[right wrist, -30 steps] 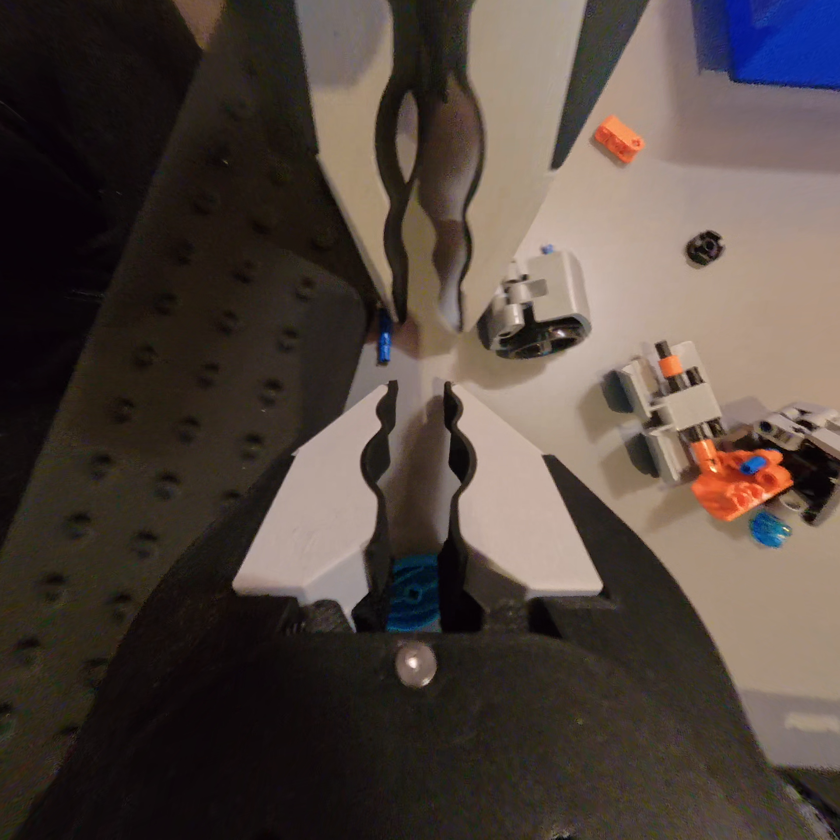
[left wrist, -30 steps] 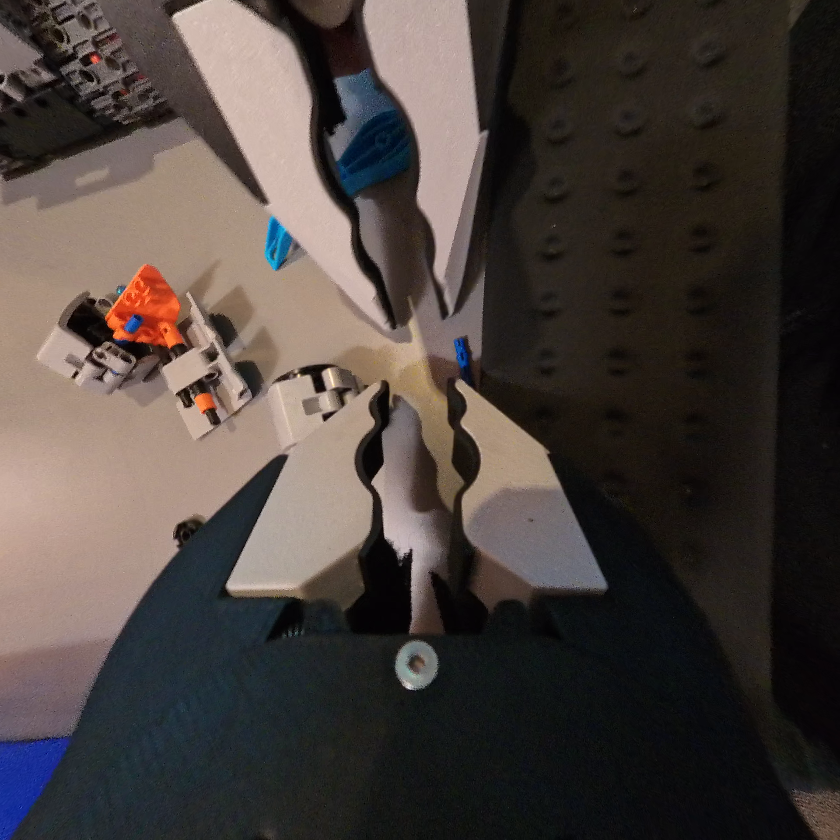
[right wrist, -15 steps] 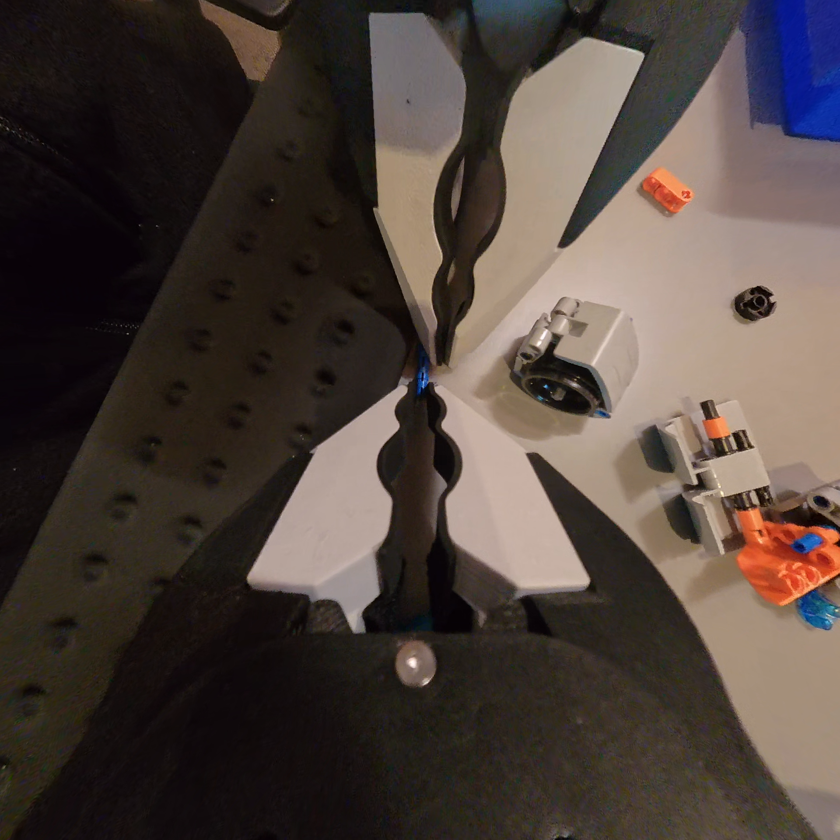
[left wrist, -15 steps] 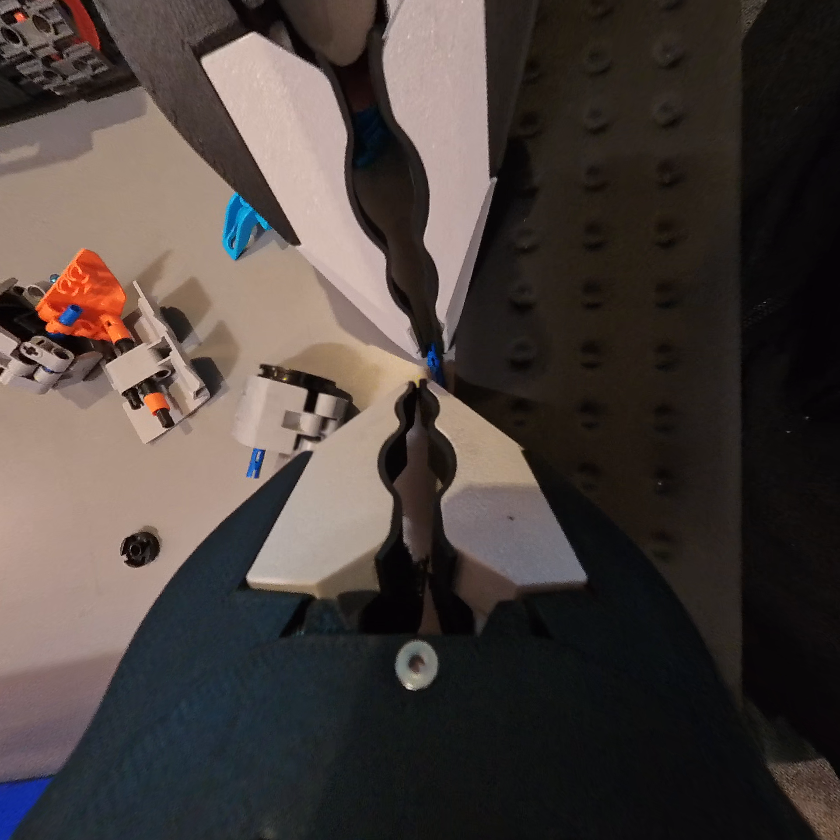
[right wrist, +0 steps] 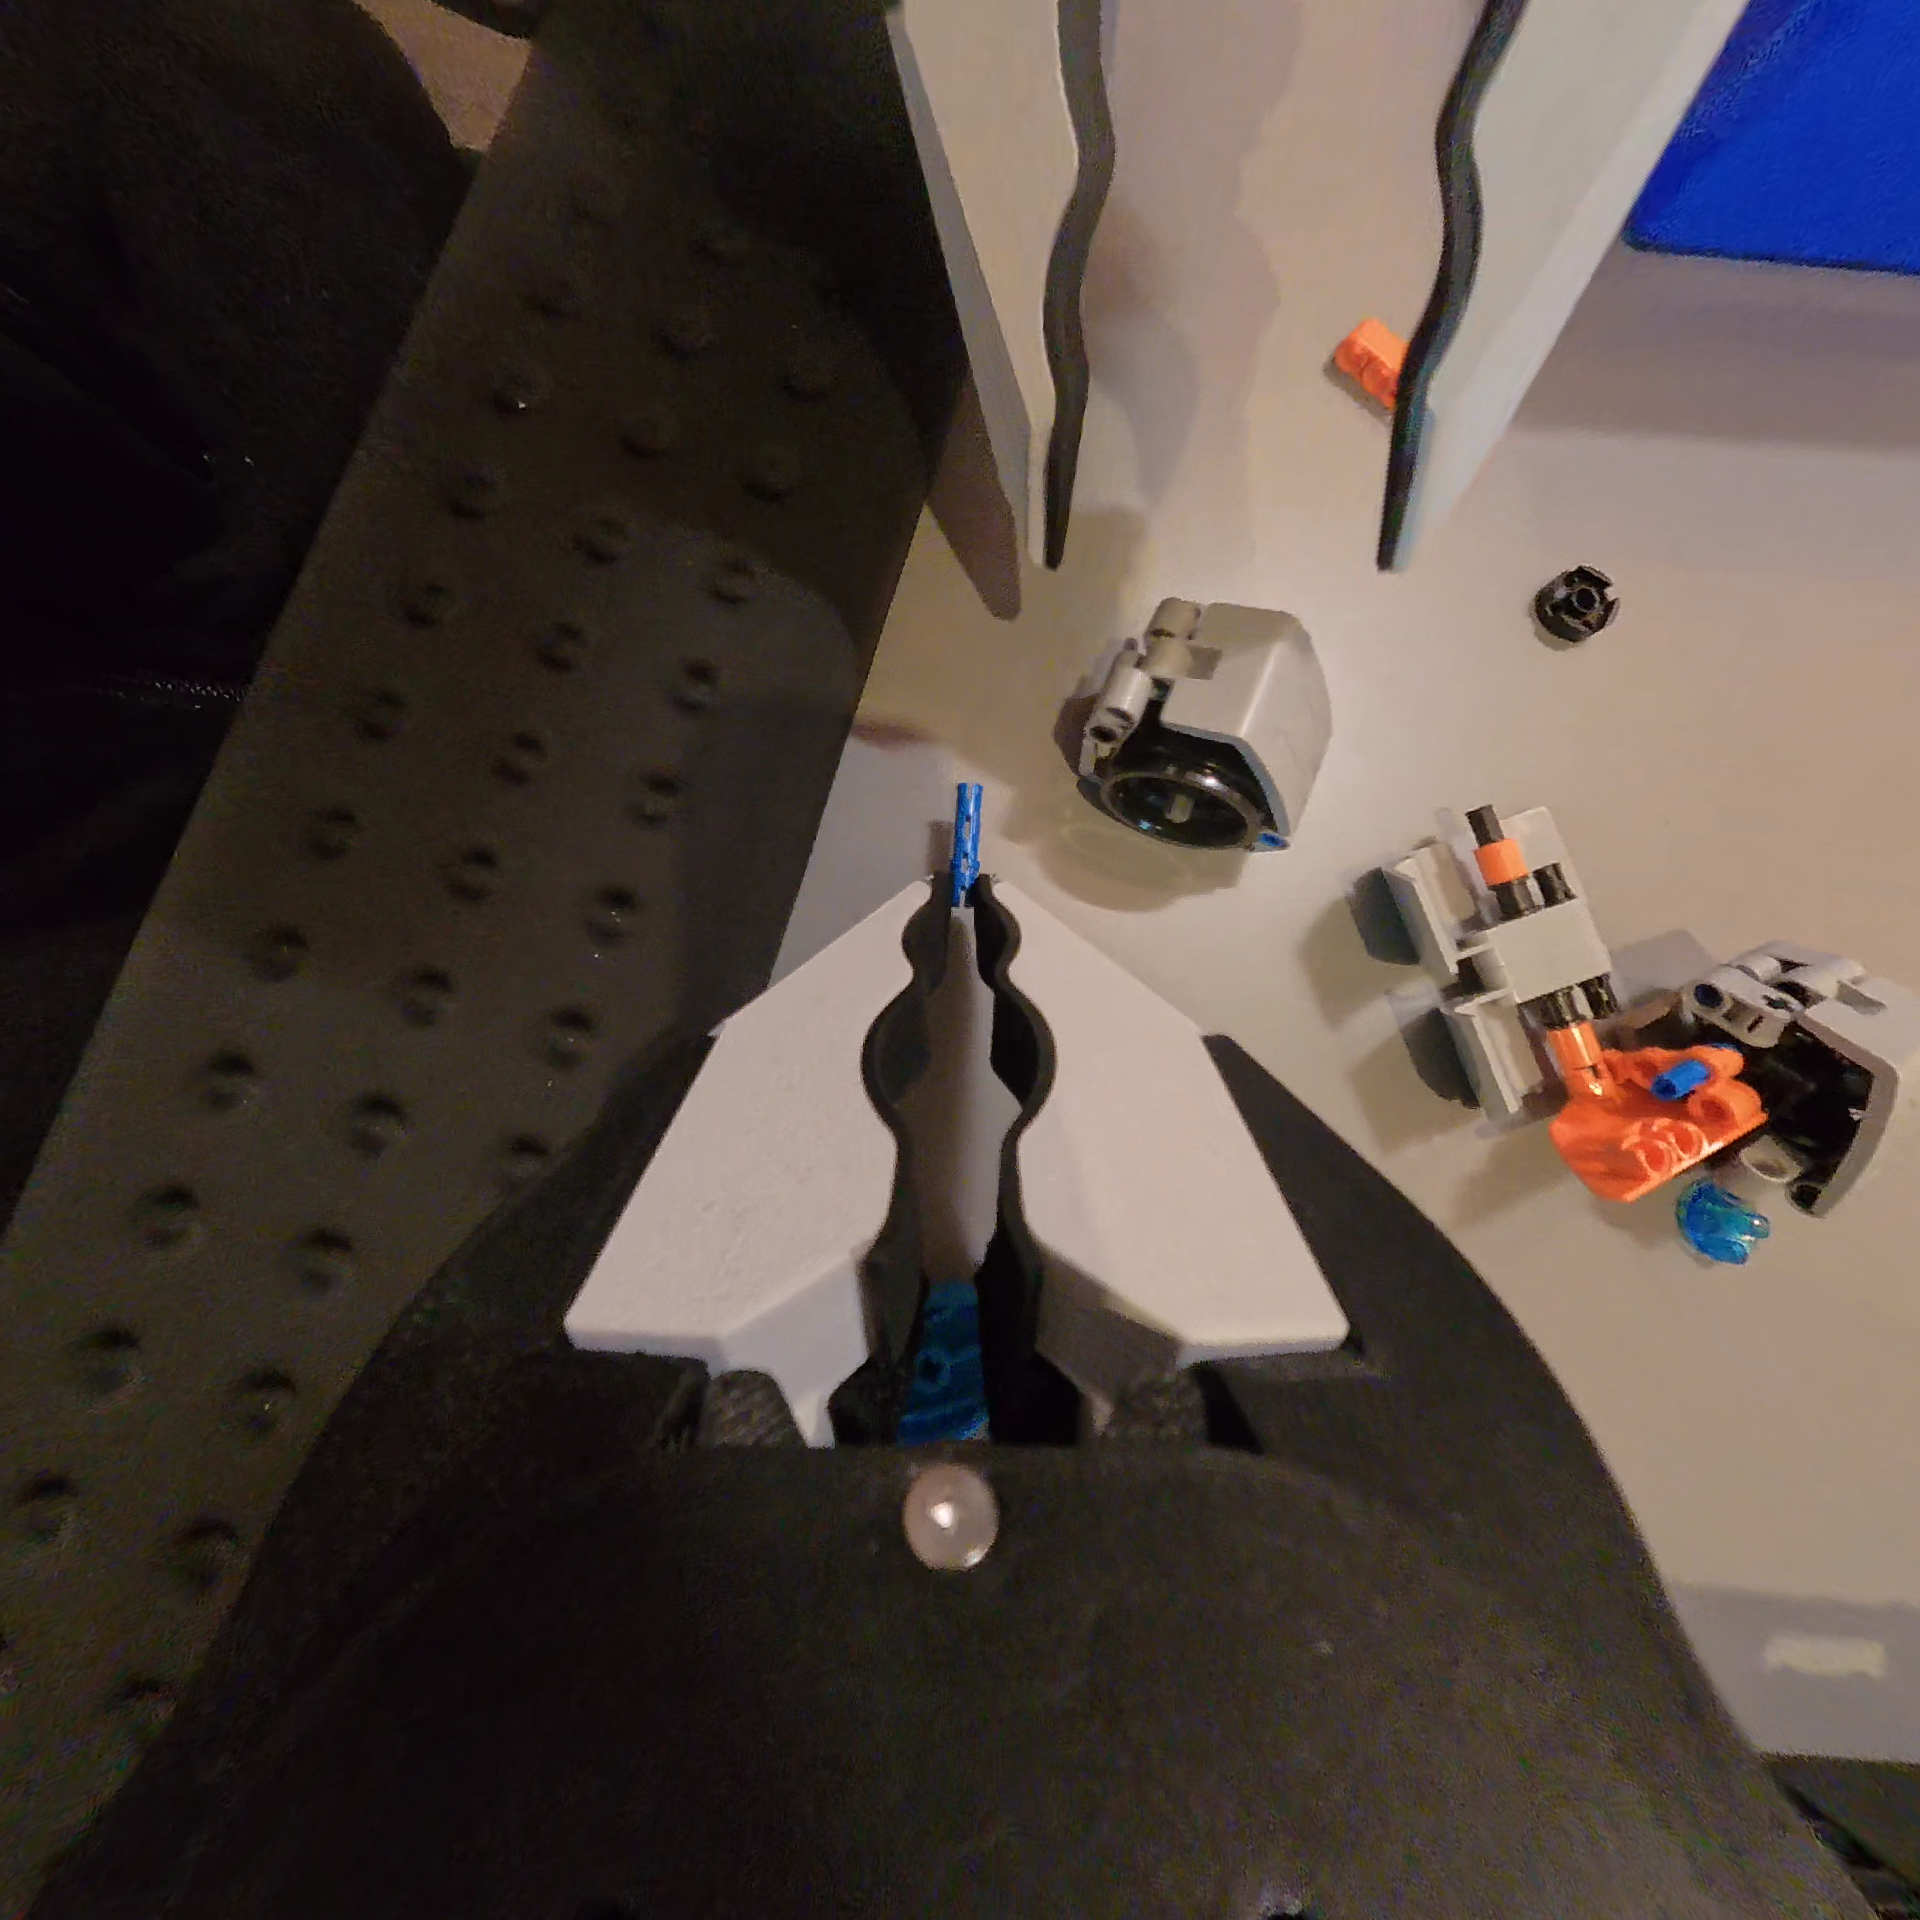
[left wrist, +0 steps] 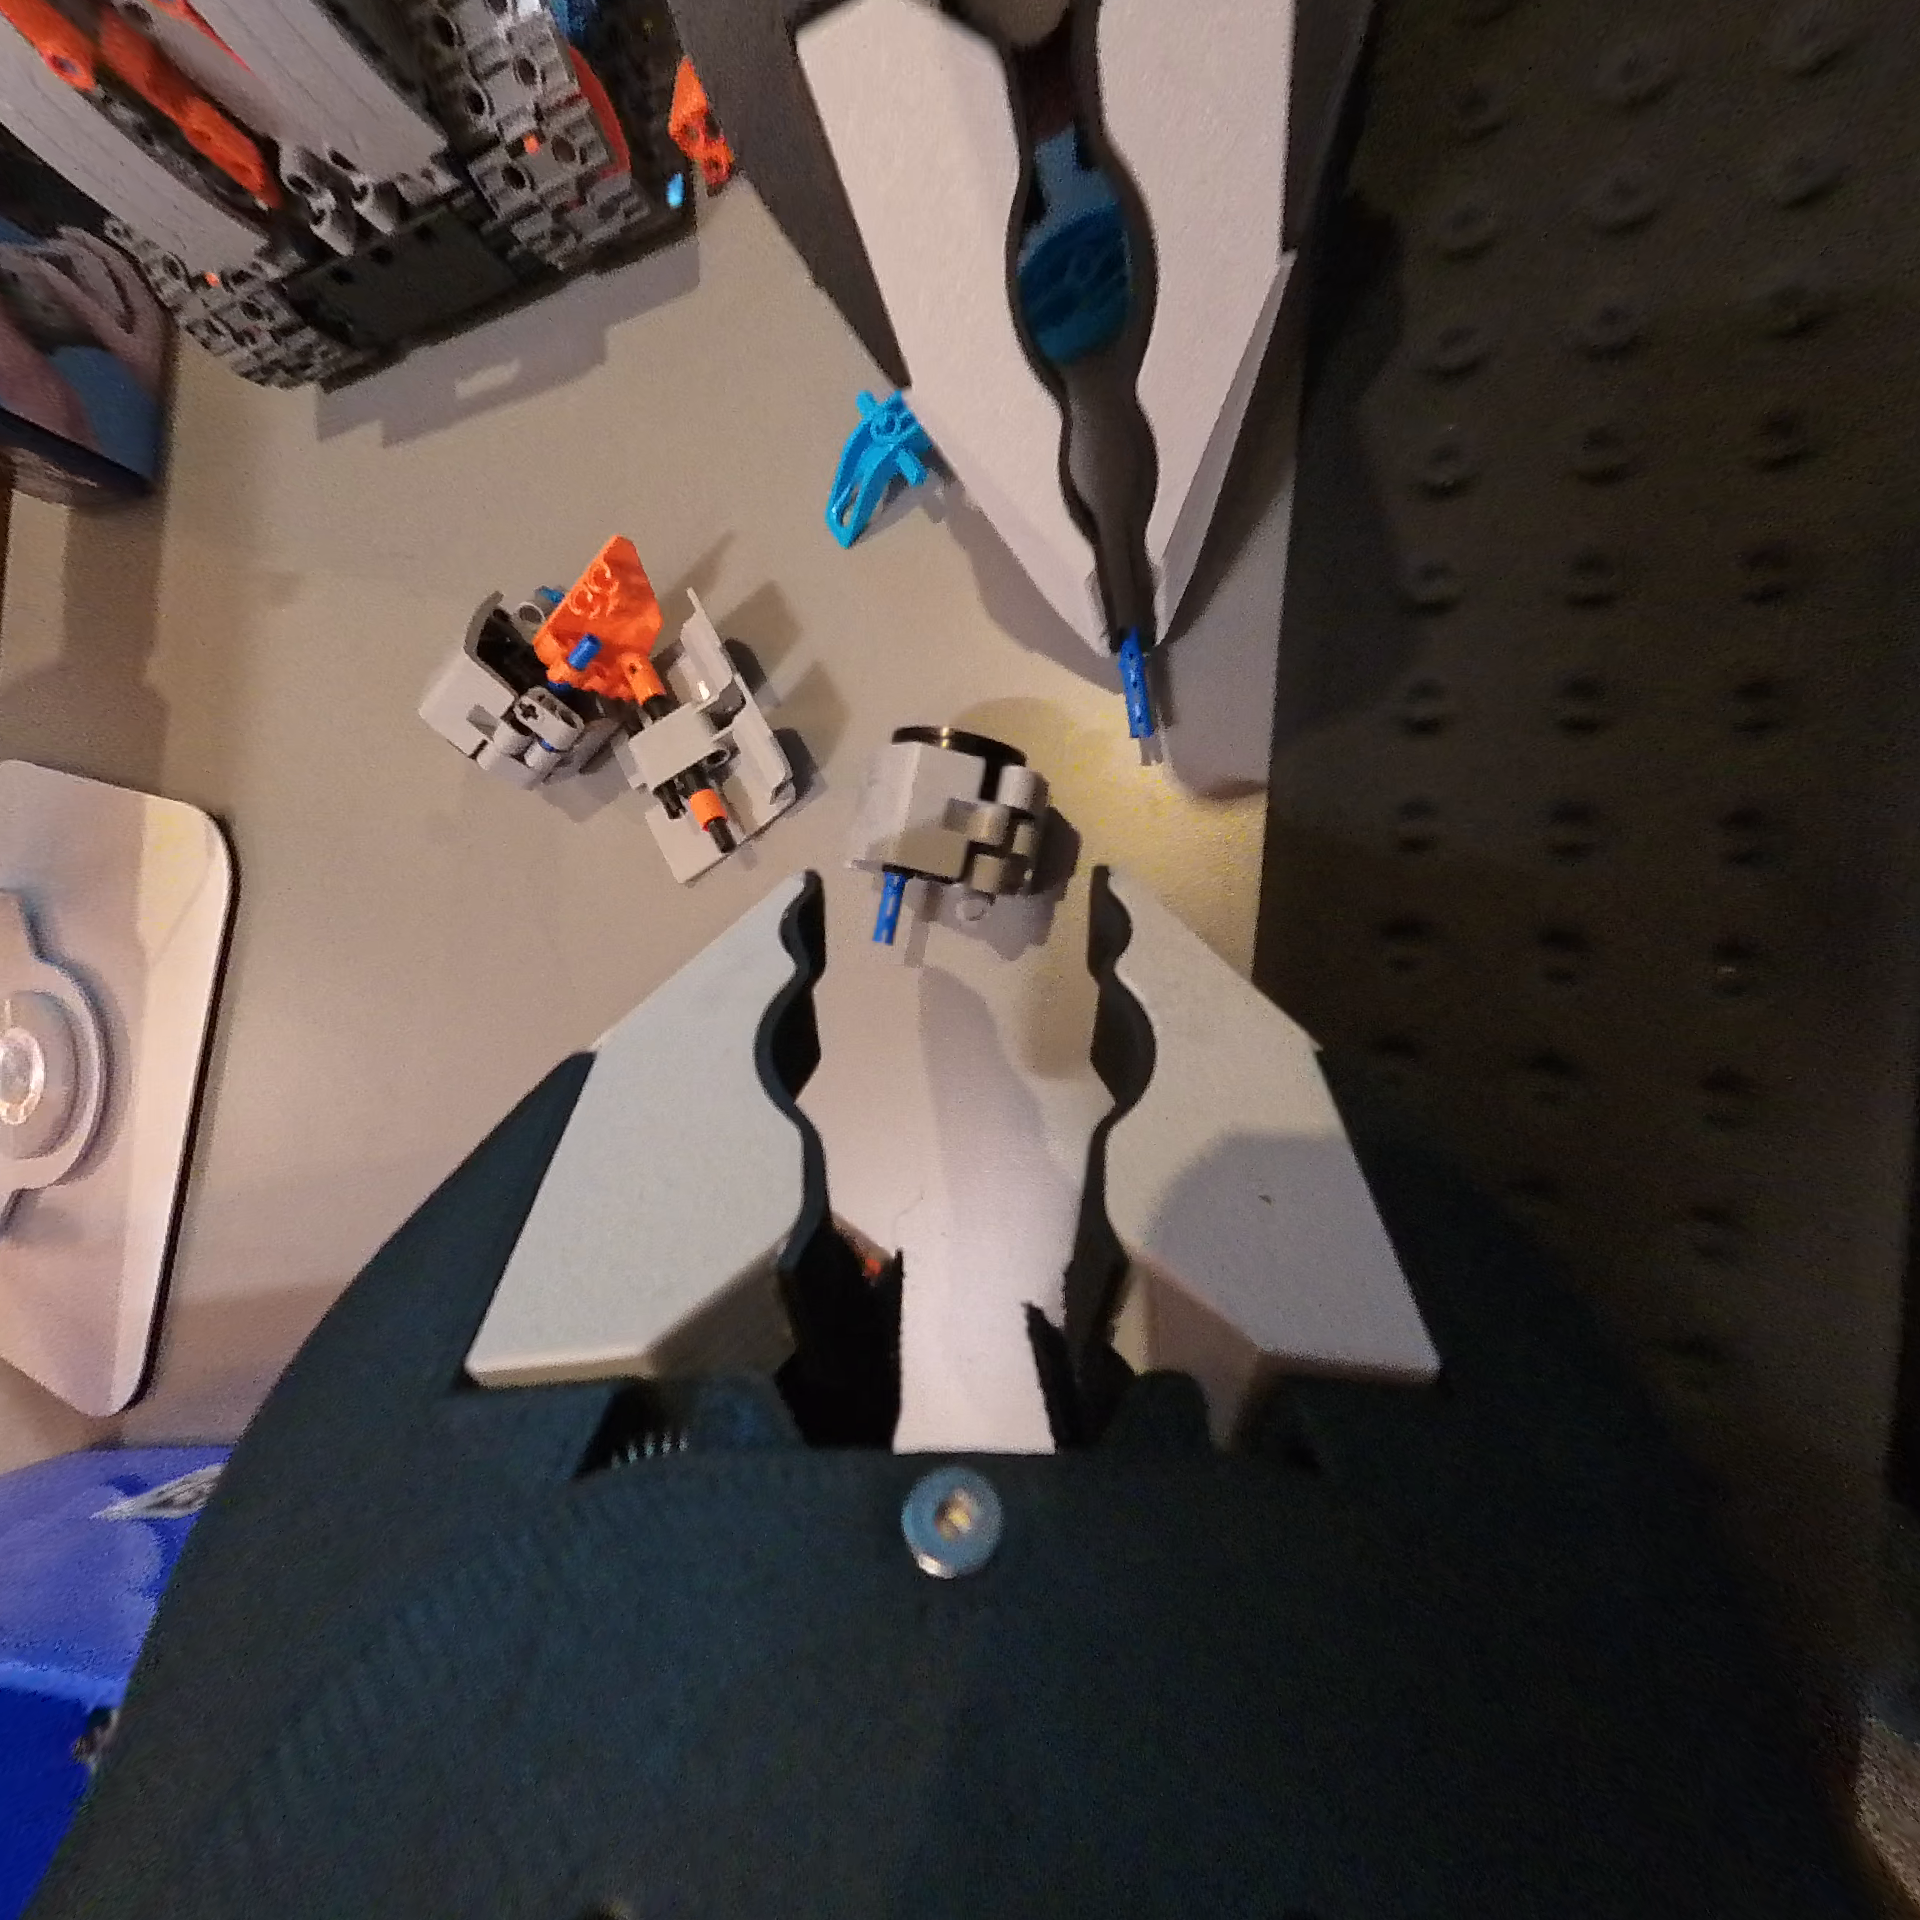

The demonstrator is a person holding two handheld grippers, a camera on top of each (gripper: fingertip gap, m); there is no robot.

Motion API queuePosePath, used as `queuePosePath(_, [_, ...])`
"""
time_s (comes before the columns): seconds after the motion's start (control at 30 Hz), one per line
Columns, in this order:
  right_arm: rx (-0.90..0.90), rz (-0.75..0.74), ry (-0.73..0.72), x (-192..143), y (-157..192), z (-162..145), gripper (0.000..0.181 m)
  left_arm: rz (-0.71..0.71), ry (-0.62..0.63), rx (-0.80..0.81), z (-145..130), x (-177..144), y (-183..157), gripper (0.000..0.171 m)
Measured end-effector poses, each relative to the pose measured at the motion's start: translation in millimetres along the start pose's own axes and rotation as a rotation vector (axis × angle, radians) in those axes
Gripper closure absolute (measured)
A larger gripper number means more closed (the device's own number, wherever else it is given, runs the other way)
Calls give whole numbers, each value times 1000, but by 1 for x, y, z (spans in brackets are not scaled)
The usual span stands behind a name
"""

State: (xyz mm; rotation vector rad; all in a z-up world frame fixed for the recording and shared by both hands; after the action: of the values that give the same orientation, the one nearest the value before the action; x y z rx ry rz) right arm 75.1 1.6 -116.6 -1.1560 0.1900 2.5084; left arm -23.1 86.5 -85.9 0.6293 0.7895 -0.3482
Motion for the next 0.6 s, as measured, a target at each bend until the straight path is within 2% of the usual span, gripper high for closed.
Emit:
queuePosePath(0.1, [2,-9,1,-1,-1,-1,180,-7,34,25,-4,13,4,122])
queuePosePath(0.2, [0,-13,-2,-2,-1,-1,180,-47,13,8,-3,21,5,132])
queuePosePath(0.33, [-2,-40,-17,-8,-4,1,179,-40,-14,-16,-2,24,6,134])
queuePosePath(0.6, [-3,-163,-132,-25,-14,13,180,-24,-31,-80,5,31,6,135])
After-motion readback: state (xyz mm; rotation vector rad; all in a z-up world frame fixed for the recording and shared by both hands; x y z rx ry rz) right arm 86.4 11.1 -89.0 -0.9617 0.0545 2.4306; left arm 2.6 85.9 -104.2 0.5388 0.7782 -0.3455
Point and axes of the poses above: each gripper's, where its closed fingertips meet, x out along the fingers, z out of its top, y = z × x across the jaws, the point moved 7 cm from there along -x, back along the fingers, and after that the axes turned 5 degrees about z, right-handed, at the moved point
